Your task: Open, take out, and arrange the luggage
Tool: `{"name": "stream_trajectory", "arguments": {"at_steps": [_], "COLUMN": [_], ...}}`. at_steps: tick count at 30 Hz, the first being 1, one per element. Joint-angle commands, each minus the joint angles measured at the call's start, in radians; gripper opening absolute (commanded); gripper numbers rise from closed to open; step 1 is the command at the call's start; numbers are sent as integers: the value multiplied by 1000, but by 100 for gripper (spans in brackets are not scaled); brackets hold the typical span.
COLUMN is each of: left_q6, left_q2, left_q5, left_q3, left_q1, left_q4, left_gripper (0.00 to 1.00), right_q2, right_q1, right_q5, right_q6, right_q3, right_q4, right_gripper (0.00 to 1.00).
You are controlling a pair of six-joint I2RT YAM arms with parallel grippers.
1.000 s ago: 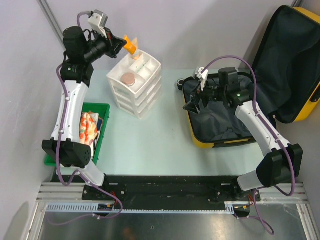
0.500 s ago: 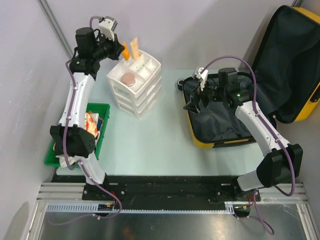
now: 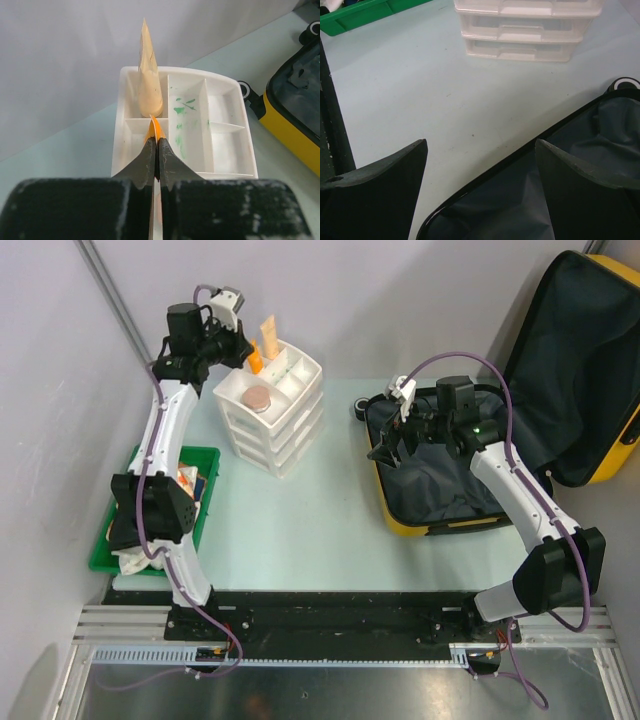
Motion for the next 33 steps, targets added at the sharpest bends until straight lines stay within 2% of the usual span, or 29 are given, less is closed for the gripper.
{"name": "stream_trajectory", "arguments": {"at_steps": [1, 5, 8, 9, 12, 16, 20, 26, 28, 31, 32, 33], "left_q6": [61, 62, 64, 67, 67, 61, 61, 56, 52, 68, 79, 78], "left_q2": [22, 39, 45, 45, 46, 42, 29, -10, -36, -81, -95, -105], "left_q5": [35, 38, 34, 31, 26, 23, 11, -15, -43, -63, -69, -75], "left_q3": [51, 52, 57, 60, 69, 92, 118, 140, 144, 134, 121, 117], "left_q1": [8, 6, 6, 6, 6, 6, 6, 8, 8, 9, 11, 12], "left_q4": [20, 20, 18, 20, 18, 18, 20, 18, 17, 14, 12, 11], "left_gripper": [3, 6, 23, 31, 44, 52, 55, 68, 76, 95, 100, 100], "right_q2": [2, 1, 1, 1, 2, 4, 4, -1, -8, -16, -17, -17], "right_q1": [-5, -5, -8, -9, -7, -9, -10, -18, -25, -42, -47, -57], "right_q5": [8, 15, 17, 18, 17, 18, 20, 26, 31, 43, 55, 61], "right_q6": [-9, -12, -14, -14, -15, -14, -15, -9, 0, 14, 23, 31], "right_q3": [14, 14, 14, 14, 14, 14, 14, 14, 14, 14, 14, 15], "right_q4": [-8, -6, -9, -11, -5, 5, 8, 24, 40, 70, 77, 86], "right_gripper": [93, 93, 94, 94, 94, 95, 95, 96, 97, 99, 100, 100]}}
